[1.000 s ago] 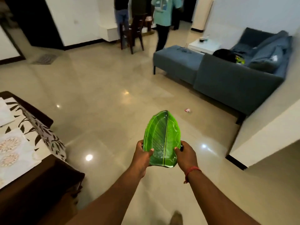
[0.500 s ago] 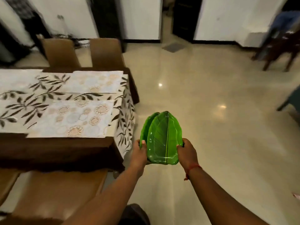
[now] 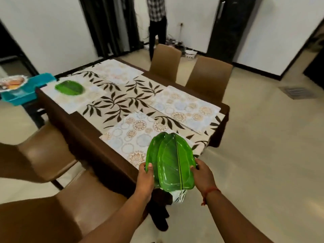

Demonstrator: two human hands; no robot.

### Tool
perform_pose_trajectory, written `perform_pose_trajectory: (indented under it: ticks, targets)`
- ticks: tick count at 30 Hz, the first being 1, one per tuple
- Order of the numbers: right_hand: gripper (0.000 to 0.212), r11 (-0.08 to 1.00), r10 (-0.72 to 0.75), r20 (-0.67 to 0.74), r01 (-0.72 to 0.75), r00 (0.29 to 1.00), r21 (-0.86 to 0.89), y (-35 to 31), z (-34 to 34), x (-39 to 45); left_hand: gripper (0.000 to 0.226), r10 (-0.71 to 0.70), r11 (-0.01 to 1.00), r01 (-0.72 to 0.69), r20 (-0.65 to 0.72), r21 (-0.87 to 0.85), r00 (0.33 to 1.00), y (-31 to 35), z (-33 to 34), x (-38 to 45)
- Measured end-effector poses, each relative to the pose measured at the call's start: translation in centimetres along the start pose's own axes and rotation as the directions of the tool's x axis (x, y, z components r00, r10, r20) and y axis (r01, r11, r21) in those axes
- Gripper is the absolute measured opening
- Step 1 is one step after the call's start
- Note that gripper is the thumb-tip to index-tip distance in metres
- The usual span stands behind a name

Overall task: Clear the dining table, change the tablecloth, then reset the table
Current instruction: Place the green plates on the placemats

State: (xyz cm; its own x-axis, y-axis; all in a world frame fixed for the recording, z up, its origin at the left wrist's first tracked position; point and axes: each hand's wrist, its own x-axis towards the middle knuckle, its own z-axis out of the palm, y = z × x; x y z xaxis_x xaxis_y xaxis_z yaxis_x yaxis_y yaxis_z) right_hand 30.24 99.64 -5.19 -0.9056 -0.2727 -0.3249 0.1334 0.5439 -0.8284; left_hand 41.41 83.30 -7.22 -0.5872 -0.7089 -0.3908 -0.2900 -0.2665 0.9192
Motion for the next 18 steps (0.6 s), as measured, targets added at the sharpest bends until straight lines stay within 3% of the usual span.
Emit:
perform_pose_trajectory:
  ticks: [4, 7, 12, 18]
  targets:
    - [0.035, 0.998, -0.011, 0.081, 0.016, 0.997, -0.056, -2.7, 3.3, 5.9, 0.017, -0.022, 1.0, 0.019, -0.249, -0.011, 0.968, 0.4, -3.5, 5.0]
    - [0.036, 0.986, -0.05, 0.162, 0.074, 0.986, -0.151, -4.4, 5.8, 11.2, 0.016, -0.023, 1.0, 0.016, -0.456, -0.018, 0.89, 0.4, -6.7, 8.3]
    - [0.039, 0.939, -0.033, 0.365, 0.154, 0.93, -0.308, -5.8, 10.7, 19.0, 0.017, -0.143, 0.989, 0.076, -0.663, -0.13, 0.735, -0.2, -10.6, 10.3]
    - [0.04, 0.886, 0.045, 0.566, 0.23, 0.823, -0.404, -7.0, 14.5, 26.0, 0.019, -0.293, 0.952, 0.05, -0.845, -0.303, 0.448, 1.0, -7.8, 10.1]
